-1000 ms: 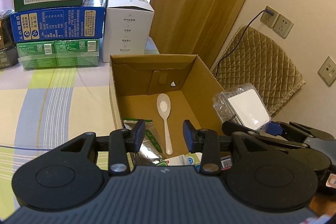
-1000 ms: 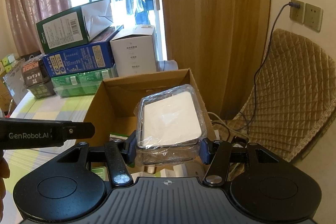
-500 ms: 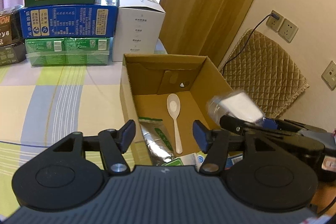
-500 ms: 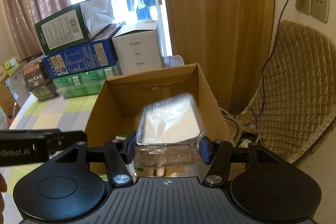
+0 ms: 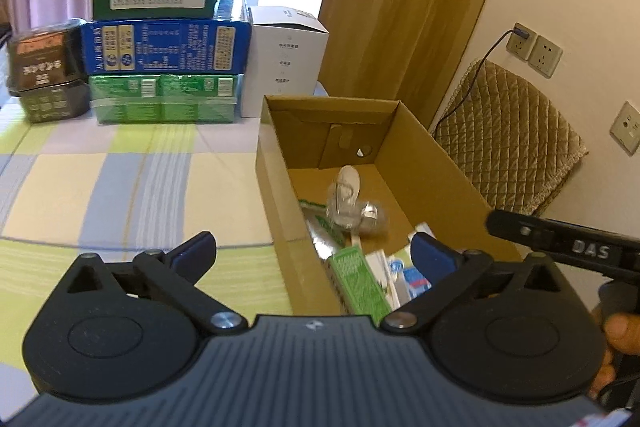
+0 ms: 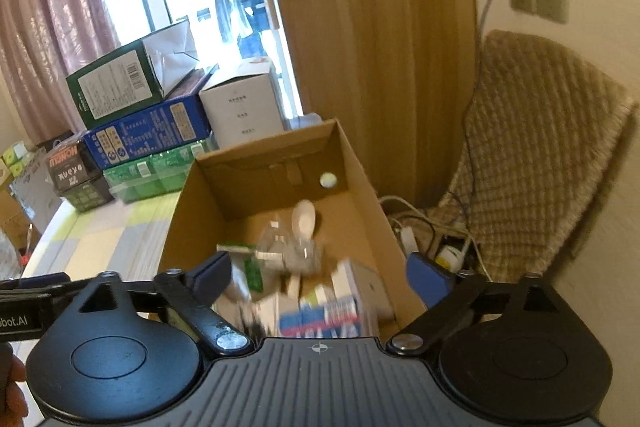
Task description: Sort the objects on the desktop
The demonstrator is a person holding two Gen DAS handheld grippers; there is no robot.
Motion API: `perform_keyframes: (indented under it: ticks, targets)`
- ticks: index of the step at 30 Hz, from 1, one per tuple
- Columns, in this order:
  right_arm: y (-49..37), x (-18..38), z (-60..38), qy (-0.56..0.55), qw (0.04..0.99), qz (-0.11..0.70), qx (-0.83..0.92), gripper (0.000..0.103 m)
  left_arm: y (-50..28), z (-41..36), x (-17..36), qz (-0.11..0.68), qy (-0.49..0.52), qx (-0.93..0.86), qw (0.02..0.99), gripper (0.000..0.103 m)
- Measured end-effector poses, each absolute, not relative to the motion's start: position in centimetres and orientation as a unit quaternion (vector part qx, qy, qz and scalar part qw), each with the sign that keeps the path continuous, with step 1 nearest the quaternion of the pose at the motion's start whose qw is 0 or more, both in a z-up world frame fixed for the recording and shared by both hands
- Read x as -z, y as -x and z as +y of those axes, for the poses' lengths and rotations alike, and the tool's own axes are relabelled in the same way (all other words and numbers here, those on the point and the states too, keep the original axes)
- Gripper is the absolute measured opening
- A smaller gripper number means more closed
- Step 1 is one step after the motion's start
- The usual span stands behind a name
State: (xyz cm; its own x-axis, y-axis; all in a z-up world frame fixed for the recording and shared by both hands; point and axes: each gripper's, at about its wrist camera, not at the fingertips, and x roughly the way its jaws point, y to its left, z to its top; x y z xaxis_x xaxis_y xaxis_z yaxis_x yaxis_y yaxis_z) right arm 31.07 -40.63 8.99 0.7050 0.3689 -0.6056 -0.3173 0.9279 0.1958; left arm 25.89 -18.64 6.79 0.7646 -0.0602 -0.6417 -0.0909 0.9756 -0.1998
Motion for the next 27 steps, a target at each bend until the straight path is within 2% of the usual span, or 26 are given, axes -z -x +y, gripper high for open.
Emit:
perform_keyframes:
  ticks: [2,14,27]
  targets:
    - [-29.4,-9.1,-41.3,-0.031,0.923,0.34,-0.179,0.101,-24.2,-19.0,-6.9,0.346,0.111,-0.011,0.932,0.102]
    - [-19.9,-9.7,-44.6,-0.027,0.912,0.374,-0.169,0.101,-16.2,-21.6,-7.9,0.365,0.087,-0.019,0.927,0.102]
    - [-14.9,-9.5,-45.4,-0.03,0.905,0.391,-0.166,0.101,-11.2,-24.0,-7.9,0.382,0.06,-0.033,0.922,0.102]
